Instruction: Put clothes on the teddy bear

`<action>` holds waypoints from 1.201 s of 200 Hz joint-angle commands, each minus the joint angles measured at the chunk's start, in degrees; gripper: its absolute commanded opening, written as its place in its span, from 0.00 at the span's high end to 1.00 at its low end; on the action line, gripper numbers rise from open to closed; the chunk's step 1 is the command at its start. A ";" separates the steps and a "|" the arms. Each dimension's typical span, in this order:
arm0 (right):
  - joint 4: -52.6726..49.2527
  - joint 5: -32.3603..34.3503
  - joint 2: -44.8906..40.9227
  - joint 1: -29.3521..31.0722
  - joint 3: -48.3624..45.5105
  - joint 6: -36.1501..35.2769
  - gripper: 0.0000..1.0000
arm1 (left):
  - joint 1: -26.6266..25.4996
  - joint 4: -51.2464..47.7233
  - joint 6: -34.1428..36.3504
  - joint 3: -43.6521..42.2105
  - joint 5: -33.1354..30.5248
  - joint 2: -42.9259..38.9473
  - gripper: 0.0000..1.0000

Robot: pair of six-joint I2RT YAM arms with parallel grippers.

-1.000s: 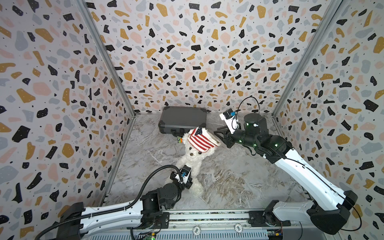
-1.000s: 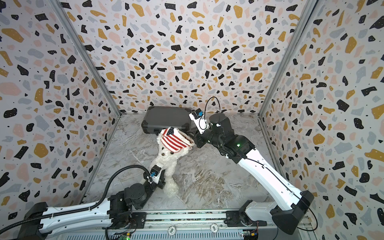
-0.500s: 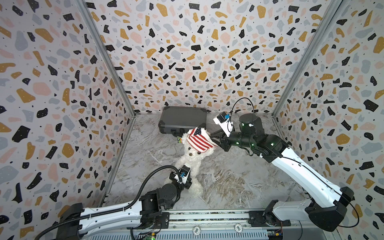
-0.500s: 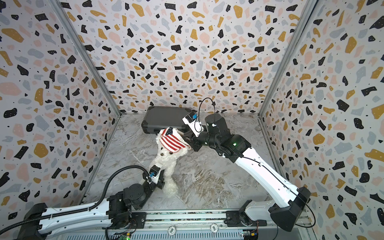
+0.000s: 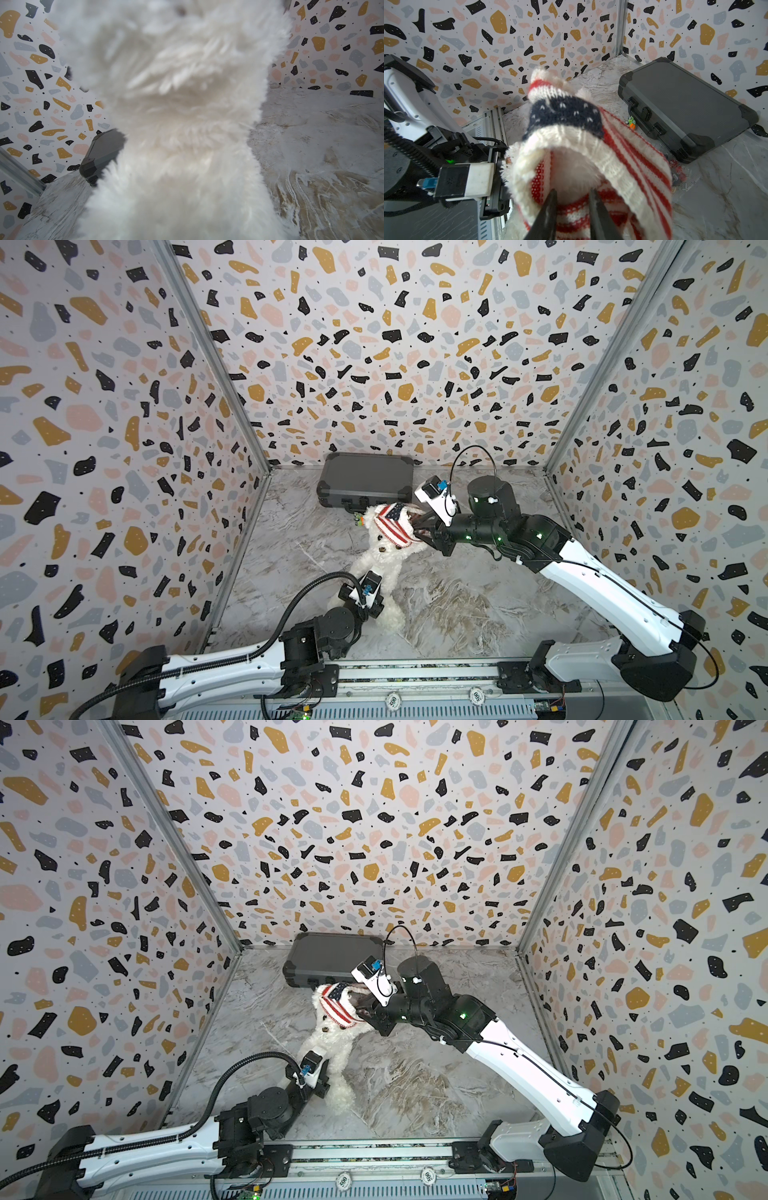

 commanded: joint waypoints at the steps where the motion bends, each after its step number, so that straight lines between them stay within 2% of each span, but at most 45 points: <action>1: -1.39 0.98 -0.34 0.37 1.51 -0.07 0.66 | -0.26 3.54 2.13 -0.04 0.86 -1.07 1.00; 28: -1.66 2.29 -0.19 0.33 1.62 -0.33 0.60 | -0.26 3.07 2.95 0.39 1.39 -1.13 1.00; 92: -2.27 5.66 1.13 -1.11 3.51 0.18 0.58 | -0.26 2.71 3.47 1.34 2.58 0.32 1.00; 136: -5.76 1.73 4.39 -2.17 6.11 -0.95 0.57 | -0.26 2.85 4.36 2.28 2.41 1.69 1.00; 240: -11.79 -9.24 7.76 -2.35 4.51 0.60 0.38 | -0.32 3.63 5.16 2.57 2.76 1.16 1.00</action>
